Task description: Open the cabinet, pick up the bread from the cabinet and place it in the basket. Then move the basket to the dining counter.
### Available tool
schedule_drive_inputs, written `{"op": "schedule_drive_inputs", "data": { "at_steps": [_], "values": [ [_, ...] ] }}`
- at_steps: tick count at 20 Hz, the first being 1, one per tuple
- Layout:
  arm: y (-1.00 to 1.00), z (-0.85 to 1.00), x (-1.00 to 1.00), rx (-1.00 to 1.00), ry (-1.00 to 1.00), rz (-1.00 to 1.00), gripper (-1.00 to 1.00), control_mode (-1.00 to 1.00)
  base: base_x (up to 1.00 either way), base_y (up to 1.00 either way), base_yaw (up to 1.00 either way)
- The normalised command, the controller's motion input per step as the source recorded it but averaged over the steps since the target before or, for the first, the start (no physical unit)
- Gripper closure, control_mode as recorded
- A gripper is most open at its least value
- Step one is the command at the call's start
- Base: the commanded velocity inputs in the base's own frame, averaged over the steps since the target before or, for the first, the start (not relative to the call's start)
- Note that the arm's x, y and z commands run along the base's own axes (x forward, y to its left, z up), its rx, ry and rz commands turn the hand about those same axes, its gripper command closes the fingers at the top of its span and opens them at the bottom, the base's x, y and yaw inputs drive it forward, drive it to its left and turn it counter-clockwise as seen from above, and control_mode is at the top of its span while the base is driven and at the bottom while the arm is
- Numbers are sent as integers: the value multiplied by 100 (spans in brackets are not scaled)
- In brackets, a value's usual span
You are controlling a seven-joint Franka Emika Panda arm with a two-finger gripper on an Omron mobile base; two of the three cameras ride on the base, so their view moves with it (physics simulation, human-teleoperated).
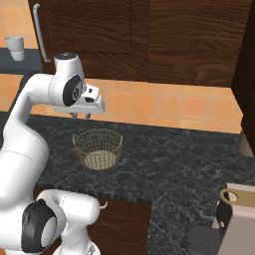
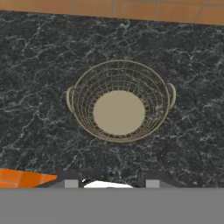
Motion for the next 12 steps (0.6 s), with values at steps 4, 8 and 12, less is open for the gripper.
{"op": "schedule_drive_inputs", "data": {
  "at_steps": [4,8,12],
  "values": [
    [11,18,-41,0,-10,2,-100,-100,0,0,0],
    [59,68,-57,0,-33,0,-100,-100,0,0,0],
    [61,82,-48,0,-45,0,-100,-100,0,0,0]
  ]
}}
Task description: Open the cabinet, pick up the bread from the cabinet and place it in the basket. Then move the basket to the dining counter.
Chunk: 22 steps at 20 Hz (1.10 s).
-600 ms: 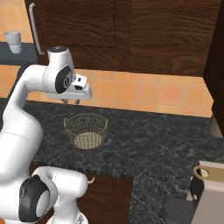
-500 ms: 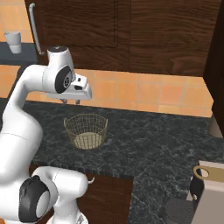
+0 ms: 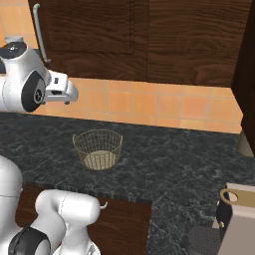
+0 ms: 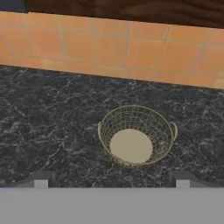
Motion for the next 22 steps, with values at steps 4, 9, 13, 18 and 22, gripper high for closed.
{"op": "schedule_drive_inputs", "data": {
  "at_steps": [4,9,13,18,22],
  "values": [
    [40,61,-28,7,-54,0,-100,-100,0,0,0],
    [25,26,-4,10,-61,0,-100,-100,0,0,0],
    [0,13,0,6,-49,0,-100,-100,0,0,0],
    [6,21,12,5,-32,0,-100,-100,0,0,0],
    [32,22,20,2,-17,3,-100,-100,0,0,0]
  ]
}}
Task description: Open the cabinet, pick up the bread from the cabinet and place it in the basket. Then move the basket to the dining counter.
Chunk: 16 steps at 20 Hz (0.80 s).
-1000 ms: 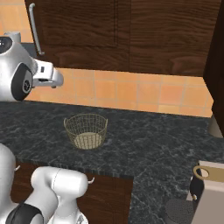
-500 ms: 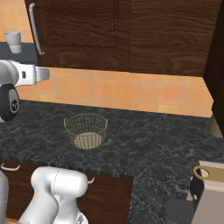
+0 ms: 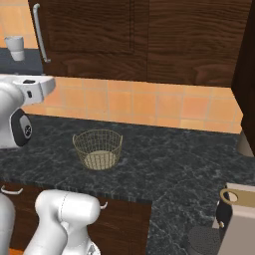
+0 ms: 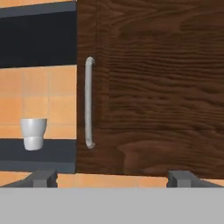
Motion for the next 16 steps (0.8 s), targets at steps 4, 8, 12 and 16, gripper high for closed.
{"op": "schedule_drive_inputs", "data": {
  "at_steps": [4,8,12,16],
  "values": [
    [42,44,35,0,-3,0,-100,-100,0,0,0],
    [52,34,51,0,-8,-1,-100,-100,0,0,0],
    [16,12,56,0,-15,0,-100,-100,0,0,0],
    [3,0,63,0,-15,0,-100,-100,0,0,0]
  ]
}}
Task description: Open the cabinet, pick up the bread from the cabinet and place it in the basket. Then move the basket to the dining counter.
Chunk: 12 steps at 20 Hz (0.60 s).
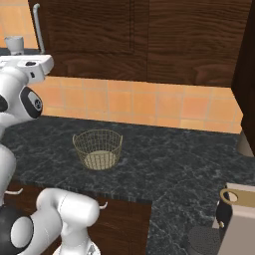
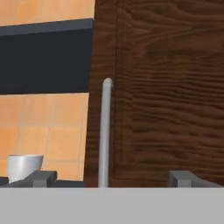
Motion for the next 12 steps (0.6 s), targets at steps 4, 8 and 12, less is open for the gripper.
{"op": "schedule_drive_inputs", "data": {
  "at_steps": [4,8,12],
  "values": [
    [29,0,71,0,-7,0,-100,-100,0,0,0],
    [38,0,51,0,-1,-3,-100,-100,0,0,0],
    [20,0,49,0,-2,-8,-100,-100,0,0,0]
  ]
}}
